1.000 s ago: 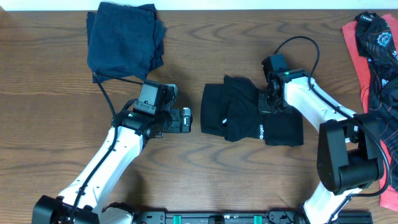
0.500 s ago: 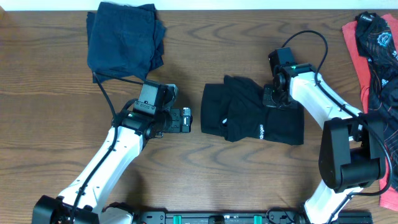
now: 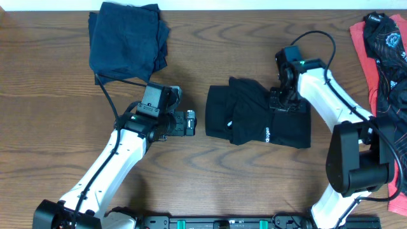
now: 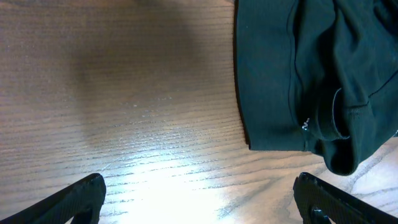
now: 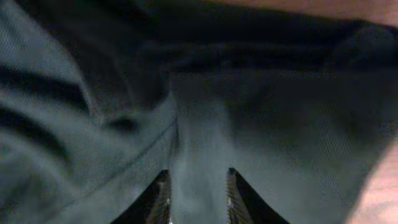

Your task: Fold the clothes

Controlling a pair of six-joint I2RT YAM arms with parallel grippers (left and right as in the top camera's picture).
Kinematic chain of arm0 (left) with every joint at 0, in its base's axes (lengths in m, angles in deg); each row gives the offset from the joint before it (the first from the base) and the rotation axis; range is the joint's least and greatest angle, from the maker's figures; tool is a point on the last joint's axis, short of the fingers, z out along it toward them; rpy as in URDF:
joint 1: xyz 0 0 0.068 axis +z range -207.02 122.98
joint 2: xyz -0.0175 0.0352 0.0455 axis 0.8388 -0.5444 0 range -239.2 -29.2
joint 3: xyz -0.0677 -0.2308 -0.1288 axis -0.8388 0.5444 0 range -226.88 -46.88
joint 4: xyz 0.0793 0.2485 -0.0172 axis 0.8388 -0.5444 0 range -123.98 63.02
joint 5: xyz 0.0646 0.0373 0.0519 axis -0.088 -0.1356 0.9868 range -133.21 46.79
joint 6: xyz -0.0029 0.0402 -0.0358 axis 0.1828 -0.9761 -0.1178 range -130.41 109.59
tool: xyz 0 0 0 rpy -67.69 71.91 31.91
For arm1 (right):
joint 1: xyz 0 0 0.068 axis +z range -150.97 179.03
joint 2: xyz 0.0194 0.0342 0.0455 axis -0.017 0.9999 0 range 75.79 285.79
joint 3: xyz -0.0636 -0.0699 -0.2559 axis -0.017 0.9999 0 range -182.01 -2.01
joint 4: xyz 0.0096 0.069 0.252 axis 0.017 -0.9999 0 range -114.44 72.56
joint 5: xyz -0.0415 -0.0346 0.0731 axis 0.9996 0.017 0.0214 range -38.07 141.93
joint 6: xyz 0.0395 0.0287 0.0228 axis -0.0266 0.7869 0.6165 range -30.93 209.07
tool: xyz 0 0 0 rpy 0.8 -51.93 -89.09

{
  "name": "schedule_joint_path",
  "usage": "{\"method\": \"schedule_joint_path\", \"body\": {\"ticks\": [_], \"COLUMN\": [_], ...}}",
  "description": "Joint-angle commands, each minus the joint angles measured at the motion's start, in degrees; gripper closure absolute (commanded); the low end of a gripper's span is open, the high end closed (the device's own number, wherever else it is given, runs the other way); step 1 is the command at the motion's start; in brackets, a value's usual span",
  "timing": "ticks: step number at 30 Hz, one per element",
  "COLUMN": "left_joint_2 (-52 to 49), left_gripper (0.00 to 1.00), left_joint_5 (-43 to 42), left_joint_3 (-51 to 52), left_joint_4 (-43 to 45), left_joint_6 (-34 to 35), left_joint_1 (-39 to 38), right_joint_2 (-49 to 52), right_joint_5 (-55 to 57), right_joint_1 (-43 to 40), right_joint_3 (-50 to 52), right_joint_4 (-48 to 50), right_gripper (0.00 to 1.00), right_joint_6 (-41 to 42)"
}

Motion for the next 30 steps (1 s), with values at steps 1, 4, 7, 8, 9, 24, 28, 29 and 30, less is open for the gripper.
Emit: {"method": "schedule_joint_path", "body": {"ticks": [1, 4, 7, 8, 9, 24, 28, 29, 30], "left_joint_2": [-0.28, -0.28, -0.31, -0.31, -0.31, -0.28, -0.31, -0.31, -0.33], "left_gripper": [0.02, 0.02, 0.02, 0.02, 0.02, 0.02, 0.02, 0.02, 0.02], "left_joint_5": [-0.52, -0.52, -0.52, -0.52, -0.52, -0.52, -0.52, -0.52, -0.52], "left_joint_3": [0.44, 0.44, 0.44, 0.44, 0.44, 0.44, 0.44, 0.44, 0.44], "left_joint_4": [-0.17, -0.13, -0.13, -0.11, -0.11, -0.17, -0.17, -0.17, -0.11], "left_joint_6": [-0.5, -0.5, -0.5, -0.5, -0.5, -0.5, -0.5, -0.5, -0.5], "left_joint_1": [0.24, 0.24, 0.24, 0.24, 0.24, 0.24, 0.24, 0.24, 0.24], "right_joint_2": [0.2, 0.22, 0.22, 0.22, 0.24, 0.2, -0.48, -0.85, -1.38], "right_joint_5": [-2.43, -2.6, -2.82, -2.86, -3.02, -6.91, -3.23, -2.25, -1.2], "right_joint_1": [-0.35, -0.35, -0.35, -0.33, -0.28, -0.37, -0.37, -0.37, -0.37], "right_joint_3": [-2.86, -2.69, -0.02, 1.09, 2.47, 11.54, 5.66, 4.02, 2.14], "right_joint_4": [-3.58, -8.28, -9.77, -9.55, -9.09, -3.13, -9.09, -10.75, -12.66], "right_gripper": [0.76, 0.76, 0.79, 0.82, 0.84, 0.91, 0.86, 0.8, 0.68], "right_joint_6": [-2.58, -3.98, -3.98, -3.96, -3.96, -2.93, -1.75, -1.75, -1.75]}}
